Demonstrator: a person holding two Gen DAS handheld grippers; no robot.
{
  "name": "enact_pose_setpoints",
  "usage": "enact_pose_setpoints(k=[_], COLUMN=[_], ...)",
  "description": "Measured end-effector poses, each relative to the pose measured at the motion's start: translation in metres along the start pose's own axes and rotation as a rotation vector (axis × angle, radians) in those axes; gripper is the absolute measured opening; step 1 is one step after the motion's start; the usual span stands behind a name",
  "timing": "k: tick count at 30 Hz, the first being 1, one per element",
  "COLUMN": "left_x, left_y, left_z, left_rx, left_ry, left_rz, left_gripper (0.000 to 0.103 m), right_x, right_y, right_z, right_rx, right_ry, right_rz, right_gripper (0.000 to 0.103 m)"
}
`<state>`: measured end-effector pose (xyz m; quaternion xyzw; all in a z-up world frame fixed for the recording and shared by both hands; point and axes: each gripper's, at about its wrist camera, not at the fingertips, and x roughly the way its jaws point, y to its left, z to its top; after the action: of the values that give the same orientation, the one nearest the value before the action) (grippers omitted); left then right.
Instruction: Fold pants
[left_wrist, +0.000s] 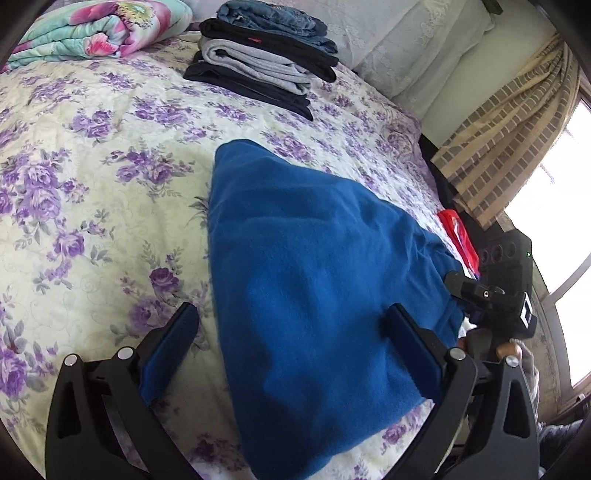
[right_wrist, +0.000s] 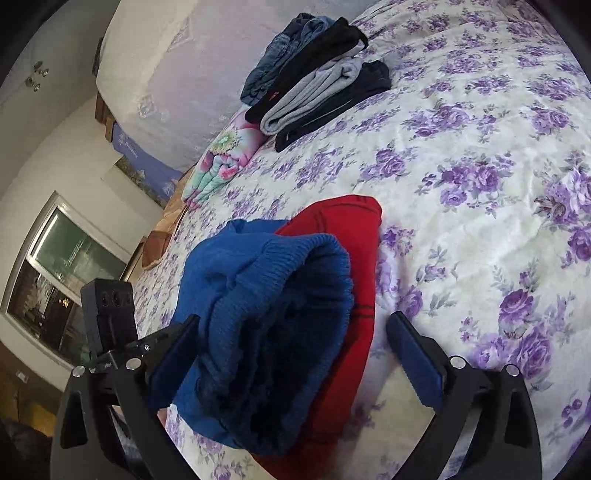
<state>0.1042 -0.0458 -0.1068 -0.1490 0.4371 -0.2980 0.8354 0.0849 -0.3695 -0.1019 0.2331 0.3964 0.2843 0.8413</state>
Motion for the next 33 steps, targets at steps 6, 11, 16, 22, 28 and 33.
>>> enact_pose_setpoints(k=[6, 11, 16, 22, 28, 33], left_x=[0.0, -0.002, 0.001, 0.006, -0.002, 0.001], left_y=[0.0, 0.011, 0.009, -0.004, 0.012, 0.007], left_z=[-0.003, 0.0, 0.0, -0.002, -0.005, -0.003], left_rx=[0.01, -0.038, -0.038, 0.042, -0.035, -0.019], left_ry=[0.016, 0.027, 0.026, 0.019, -0.029, -0.009], left_rz=[-0.022, -0.1, -0.118, -0.038, -0.116, -0.09], left_gripper=[0.098, 0.098, 0.098, 0.099, 0.098, 0.098], right_x=[-0.001, -0.006, 0.002, 0.006, 0.003, 0.003], right_y=[0.003, -0.003, 0.005, 0.009, 0.006, 0.006], right_z=[-0.002, -0.001, -0.002, -0.004, -0.005, -0.007], right_rx=[0.026, 0.104, 0.057, -0.004, 0.004, 0.0], right_ry=[-0.036, -0.053, -0.023, 0.01, -0.01, -0.03], right_rz=[0.011, 0.133, 0.101, 0.069, 0.082, 0.06], right_gripper=[0.1, 0.1, 0.1, 0.099, 0.099, 0.098])
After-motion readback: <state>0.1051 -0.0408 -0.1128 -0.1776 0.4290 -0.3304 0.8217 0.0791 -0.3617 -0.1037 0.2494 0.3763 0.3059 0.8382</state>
